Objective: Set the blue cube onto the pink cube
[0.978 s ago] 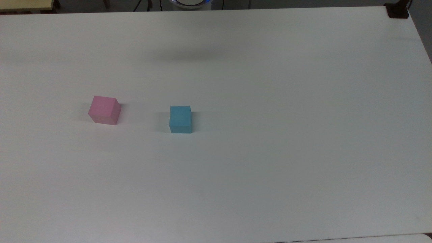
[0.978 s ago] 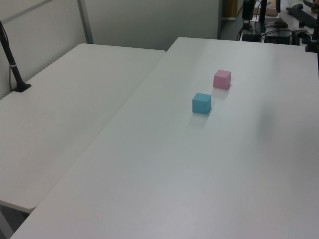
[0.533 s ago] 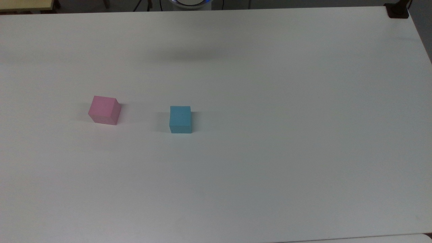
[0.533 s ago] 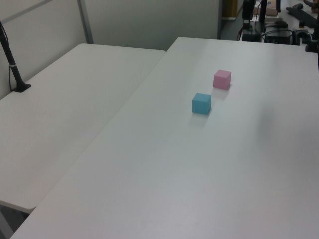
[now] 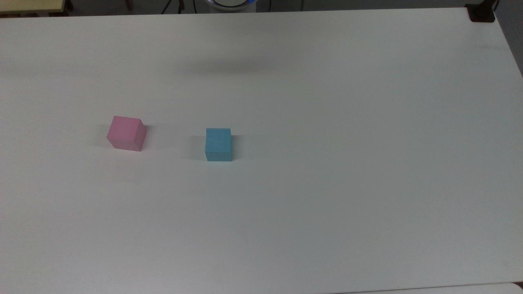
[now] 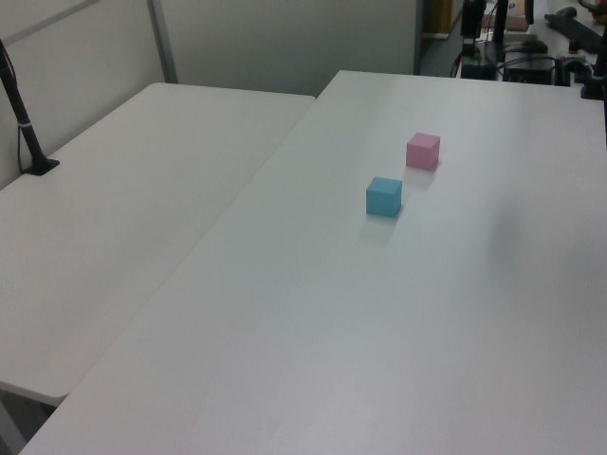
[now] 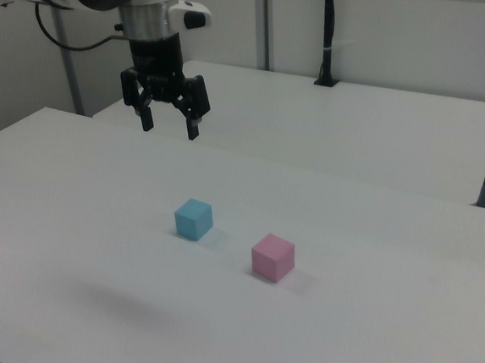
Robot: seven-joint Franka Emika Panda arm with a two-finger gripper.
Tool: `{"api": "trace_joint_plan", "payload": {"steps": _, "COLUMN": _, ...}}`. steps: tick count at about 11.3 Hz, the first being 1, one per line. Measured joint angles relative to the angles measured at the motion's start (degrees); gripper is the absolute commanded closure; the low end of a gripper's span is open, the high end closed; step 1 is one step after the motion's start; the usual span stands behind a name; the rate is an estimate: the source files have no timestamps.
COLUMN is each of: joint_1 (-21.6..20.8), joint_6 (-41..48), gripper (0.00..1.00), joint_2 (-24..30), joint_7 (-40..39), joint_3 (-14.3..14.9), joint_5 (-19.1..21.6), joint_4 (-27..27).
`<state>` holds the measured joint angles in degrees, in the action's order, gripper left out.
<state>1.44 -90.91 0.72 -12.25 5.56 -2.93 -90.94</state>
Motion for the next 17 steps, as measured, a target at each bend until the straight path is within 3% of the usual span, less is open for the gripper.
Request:
{"api": "trace_joint_plan", "payload": {"steps": 4, "joint_1": 0.35, "joint_6": 0.0, "gripper": 0.0, "joint_2": -0.26, "joint_7": -11.36, "joint_3": 0.03, "joint_5": 0.01, "joint_4": -1.24}}
{"api": "trace_joint_plan", "payload": {"steps": 7, "joint_1": 0.75, "joint_6": -3.43, "gripper": 0.0, "joint_2": -2.94, "joint_7": -13.07, "joint_3": -0.01, "joint_5": 3.82, "joint_4": -2.52}}
{"api": "trace_joint_plan", "payload": {"steps": 12, "joint_1": -0.01, "joint_6": -14.71, "gripper": 0.0, "joint_2": -11.91, "joint_7": -2.6, "joint_3": -2.82, "joint_5": 5.59, "joint_4": -3.23}}
{"api": "trace_joint_plan", "payload": {"steps": 17, "joint_1": -3.78, "joint_6": -23.89, "gripper": 0.0, "joint_2": -19.96, "joint_7": 8.78, "joint_3": -3.25, "joint_5": 5.45, "joint_4": -3.31}}
